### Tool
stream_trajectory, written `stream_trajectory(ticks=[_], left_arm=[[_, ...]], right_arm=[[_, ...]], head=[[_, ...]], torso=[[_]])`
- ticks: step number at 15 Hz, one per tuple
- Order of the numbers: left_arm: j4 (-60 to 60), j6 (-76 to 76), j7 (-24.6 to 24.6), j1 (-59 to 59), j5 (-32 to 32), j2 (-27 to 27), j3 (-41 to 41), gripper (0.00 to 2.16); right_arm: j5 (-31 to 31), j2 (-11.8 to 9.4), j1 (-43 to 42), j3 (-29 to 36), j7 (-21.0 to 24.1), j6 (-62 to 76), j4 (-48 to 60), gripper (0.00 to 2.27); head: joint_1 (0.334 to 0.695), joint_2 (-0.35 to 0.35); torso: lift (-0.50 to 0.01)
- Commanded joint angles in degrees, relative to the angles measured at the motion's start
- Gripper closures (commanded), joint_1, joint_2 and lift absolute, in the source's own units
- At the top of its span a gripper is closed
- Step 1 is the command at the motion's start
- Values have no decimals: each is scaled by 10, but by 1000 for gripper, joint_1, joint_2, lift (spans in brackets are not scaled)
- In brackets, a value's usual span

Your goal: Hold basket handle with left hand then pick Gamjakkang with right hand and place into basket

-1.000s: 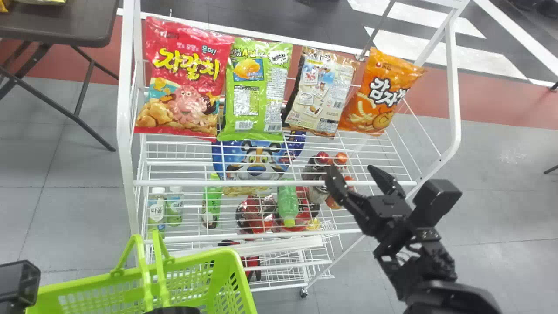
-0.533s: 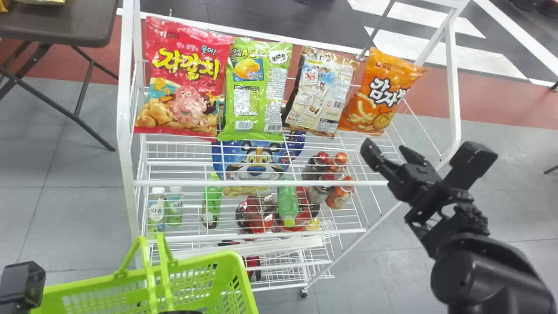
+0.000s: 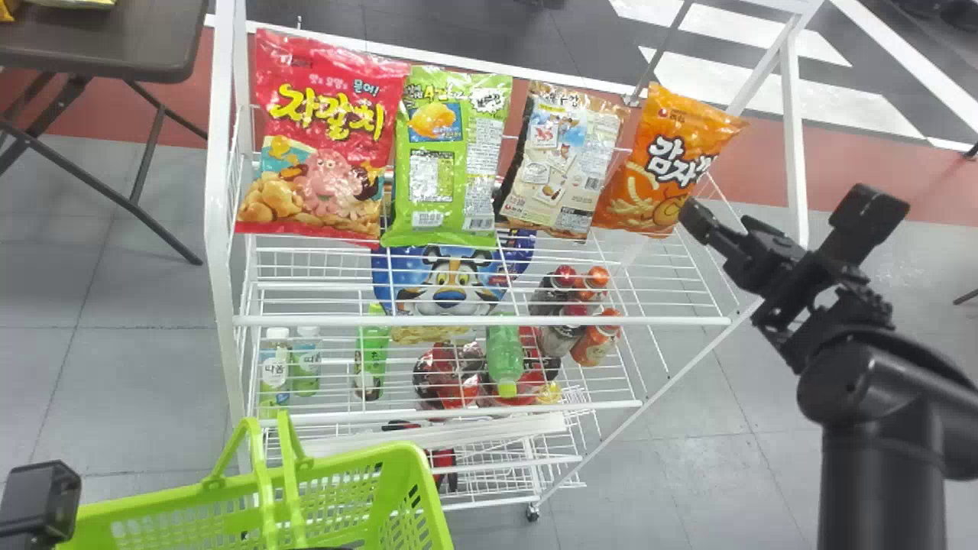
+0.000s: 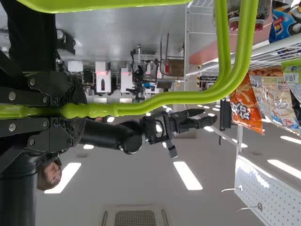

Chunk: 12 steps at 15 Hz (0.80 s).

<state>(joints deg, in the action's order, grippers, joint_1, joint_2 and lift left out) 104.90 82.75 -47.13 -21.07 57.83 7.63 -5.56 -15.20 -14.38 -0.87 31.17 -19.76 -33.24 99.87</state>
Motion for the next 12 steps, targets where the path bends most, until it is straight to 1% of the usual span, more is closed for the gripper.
stream_trajectory(ticks=[1, 2, 3, 5, 6, 9, 12], left_arm=[[0, 0, 0, 0, 0, 1, 1, 2145], [0, 0, 0, 0, 0, 2, 3, 2145], [0, 2, 0, 2, 0, 3, 4, 2145], [0, 2, 0, 7, 1, 5, 6, 2145], [0, 2, 0, 7, 2, 7, 6, 2145], [0, 2, -1, 9, 3, 8, 6, 2145], [-1, 2, -1, 11, 5, 10, 7, 2145]], right_arm=[[16, -20, -38, -18, 1, -21, -32, 66], [25, -20, -50, -20, 1, -26, -42, 66], [35, -24, -64, -23, 0, -33, -60, 63], [48, -38, -85, -45, 0, -38, -100, 63], [56, -42, -98, -59, 0, -38, -118, 63], [93, -43, -150, -96, -3, -31, -180, 63], [115, -43, -183, -110, 3, -29, -214, 63]], head=[[695, -350], [695, -350], [695, -350], [695, -350], [695, -350], [695, -350], [695, -350]], torso=[[-17], [-17], [-17], [-17], [-17], [-17], [-17]])
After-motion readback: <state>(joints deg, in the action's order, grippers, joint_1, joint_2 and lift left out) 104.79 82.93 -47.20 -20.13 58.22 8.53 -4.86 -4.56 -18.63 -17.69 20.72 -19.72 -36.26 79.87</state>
